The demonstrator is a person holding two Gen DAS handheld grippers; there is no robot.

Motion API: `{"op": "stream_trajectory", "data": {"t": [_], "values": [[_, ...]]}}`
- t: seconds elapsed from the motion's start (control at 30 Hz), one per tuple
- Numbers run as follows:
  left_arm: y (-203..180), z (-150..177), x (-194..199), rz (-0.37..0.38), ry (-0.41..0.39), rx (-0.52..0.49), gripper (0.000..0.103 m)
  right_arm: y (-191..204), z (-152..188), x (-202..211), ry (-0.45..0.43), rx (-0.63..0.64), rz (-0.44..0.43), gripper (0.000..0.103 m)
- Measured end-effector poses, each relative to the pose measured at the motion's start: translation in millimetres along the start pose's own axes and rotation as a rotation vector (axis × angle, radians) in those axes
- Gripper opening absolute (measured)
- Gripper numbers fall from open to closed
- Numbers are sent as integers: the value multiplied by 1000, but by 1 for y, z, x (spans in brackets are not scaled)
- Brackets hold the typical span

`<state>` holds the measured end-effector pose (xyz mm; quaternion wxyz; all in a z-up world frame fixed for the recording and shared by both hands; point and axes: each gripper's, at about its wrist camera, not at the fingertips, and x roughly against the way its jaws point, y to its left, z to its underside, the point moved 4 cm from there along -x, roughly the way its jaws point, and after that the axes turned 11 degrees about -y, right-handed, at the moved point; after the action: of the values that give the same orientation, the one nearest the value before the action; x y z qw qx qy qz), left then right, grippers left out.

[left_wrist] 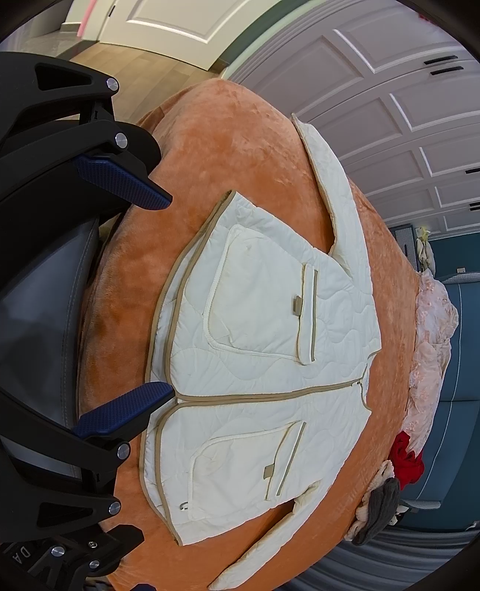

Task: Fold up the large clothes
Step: 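Grasp the cream jacket sleeve cuff with the right tool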

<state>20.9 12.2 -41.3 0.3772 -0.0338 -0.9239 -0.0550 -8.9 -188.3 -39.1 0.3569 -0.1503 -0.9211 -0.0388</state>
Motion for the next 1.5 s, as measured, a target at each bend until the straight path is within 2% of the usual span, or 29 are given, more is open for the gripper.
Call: {"op": "stream_trajectory", "data": {"t": [0.13,0.23,0.37,0.6,0.83,1.0,1.17,1.2,1.23,1.27,1.3,1.33,1.4,1.43,1.5], "values": [[5,-6,-6,3,-3,24,92,-5,-2,-4,-13,-1,-1,98],[11,-17,-16,12,-6,61,92,-30,-12,-21,-40,-53,-3,98],[17,-38,-41,20,-5,96,92,-99,-36,-51,-89,-223,11,98],[24,-79,-92,-27,-40,138,92,-236,-62,-109,-159,-467,147,98],[30,-107,-144,-92,-59,229,92,-364,-41,-162,-174,-747,319,98],[31,-115,-175,-153,-17,207,92,-414,-24,-187,-158,-840,403,98],[33,-110,-200,-187,33,203,92,-443,-8,-214,-143,-938,398,97],[34,-108,-202,-190,36,205,92,-446,-7,-217,-146,-941,401,93],[35,-108,-205,-196,40,203,92,-445,-9,-219,-155,-930,401,79],[35,-107,-208,-204,45,200,92,-445,-12,-223,-153,-917,388,72],[36,-106,-210,-208,48,199,92,-444,-18,-228,-145,-909,362,55],[37,-105,-212,-211,50,198,92,-443,-23,-231,-146,-906,334,33],[40,-103,-215,-215,54,196,92,-439,-40,-232,-161,-900,301,18],[41,-103,-217,-213,55,195,92,-432,-60,-224,-212,-881,270,13],[43,-102,-219,-209,56,194,92,-410,-102,-210,-294,-824,209,13]]}}
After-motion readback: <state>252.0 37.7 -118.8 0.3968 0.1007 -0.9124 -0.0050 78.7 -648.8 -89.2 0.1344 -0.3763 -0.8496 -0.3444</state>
